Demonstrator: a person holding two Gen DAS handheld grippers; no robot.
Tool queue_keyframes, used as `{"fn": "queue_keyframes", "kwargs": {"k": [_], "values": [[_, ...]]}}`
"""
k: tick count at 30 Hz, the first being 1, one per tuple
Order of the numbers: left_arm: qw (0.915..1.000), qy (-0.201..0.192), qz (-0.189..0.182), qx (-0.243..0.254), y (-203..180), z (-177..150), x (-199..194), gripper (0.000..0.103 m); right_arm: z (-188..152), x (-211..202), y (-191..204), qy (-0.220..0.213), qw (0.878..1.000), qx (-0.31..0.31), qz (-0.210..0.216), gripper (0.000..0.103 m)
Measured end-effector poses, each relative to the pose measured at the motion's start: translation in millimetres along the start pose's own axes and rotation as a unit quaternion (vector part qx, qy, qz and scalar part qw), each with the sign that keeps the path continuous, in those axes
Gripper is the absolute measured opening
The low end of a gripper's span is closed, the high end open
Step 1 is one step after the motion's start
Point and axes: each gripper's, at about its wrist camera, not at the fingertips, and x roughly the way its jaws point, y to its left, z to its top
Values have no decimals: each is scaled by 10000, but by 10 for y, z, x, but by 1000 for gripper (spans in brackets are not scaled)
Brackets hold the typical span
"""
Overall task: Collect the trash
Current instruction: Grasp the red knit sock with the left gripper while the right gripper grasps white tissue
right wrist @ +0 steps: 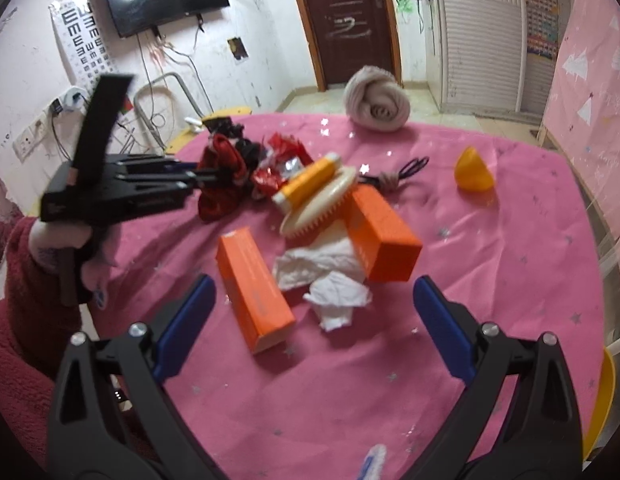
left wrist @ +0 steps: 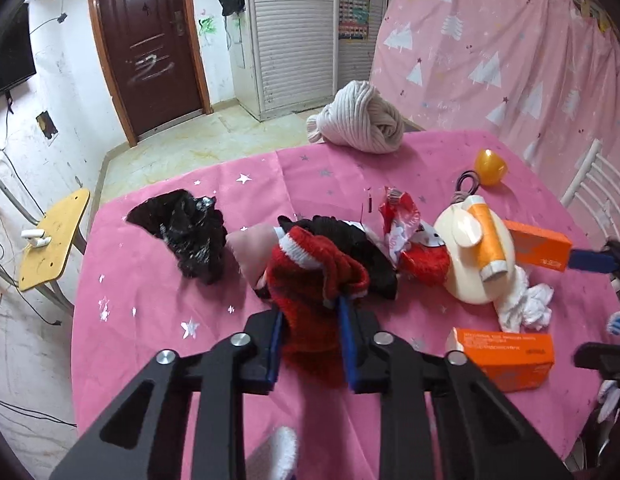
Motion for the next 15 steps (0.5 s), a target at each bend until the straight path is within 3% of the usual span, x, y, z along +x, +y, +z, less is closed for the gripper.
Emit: {"fn": "queue_keyframes", "kwargs": {"k": [6,10,15], "values": [[9970,-361,-447,-527,184,-169,-371,13,47,199,-69,208,9995,225,59,95],[9936,-585,-580,-779,247,-254,-591,13,135,337,-169,267,9984,496,-14,87],[9908,-698,-685,-934,252,-327,-705,13,190,478,-97,367,9980,264,-433,61]]}}
